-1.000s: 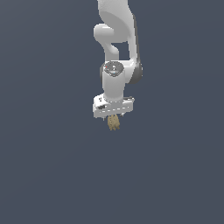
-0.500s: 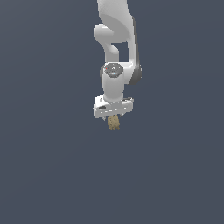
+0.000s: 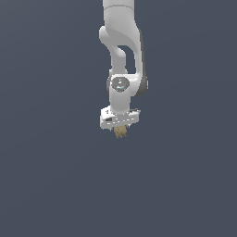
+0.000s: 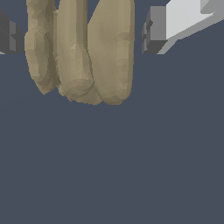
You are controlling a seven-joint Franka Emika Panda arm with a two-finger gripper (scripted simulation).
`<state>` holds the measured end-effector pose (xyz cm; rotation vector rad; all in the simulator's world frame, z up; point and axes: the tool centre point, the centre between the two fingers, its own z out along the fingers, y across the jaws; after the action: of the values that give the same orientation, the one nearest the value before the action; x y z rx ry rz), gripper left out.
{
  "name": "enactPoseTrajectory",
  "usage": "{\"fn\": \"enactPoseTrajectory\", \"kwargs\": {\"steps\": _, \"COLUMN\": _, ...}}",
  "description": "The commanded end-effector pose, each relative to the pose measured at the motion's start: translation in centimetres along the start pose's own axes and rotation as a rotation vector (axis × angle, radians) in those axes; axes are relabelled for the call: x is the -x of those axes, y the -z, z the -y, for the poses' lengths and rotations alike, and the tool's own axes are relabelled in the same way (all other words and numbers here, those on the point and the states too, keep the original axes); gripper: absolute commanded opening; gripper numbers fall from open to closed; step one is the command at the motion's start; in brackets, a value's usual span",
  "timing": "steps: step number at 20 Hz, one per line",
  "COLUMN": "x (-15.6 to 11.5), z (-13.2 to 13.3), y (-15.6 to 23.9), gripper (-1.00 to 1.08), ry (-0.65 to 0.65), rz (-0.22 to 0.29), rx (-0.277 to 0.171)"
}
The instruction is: Pick up the object and move it to a goal position.
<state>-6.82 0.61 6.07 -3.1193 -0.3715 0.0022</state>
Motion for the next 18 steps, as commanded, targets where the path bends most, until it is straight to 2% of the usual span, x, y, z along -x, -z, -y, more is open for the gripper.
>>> {"fn": "enactPoseTrajectory", "kwargs": {"steps": 1, "x": -0.06, "z": -0.02, "y": -0.54, "gripper": 1.00, "ry": 0.000, "rz": -0.001, "rx": 0.000}}
{"fn": "enactPoseTrajectory", "kwargs": {"steps": 3, "x": -0.07, "z": -0.03, "y": -0.64, "gripper": 1.00, "ry": 0.000, "rz": -0.001, "rx": 0.000}}
{"fn": "enactPoseTrajectory", "kwargs": {"steps": 4, "x": -0.07, "z": -0.03, "y": -0.64, "gripper": -1.00, "ry": 0.000, "rz": -0.001, "rx": 0.000}}
{"fn": "enactPoseTrajectory", "kwargs": {"steps": 18, "x": -0.47, "z": 0.11, "y": -0.28, "gripper": -1.00, "ry": 0.000, "rz": -0.002, "rx": 0.001}}
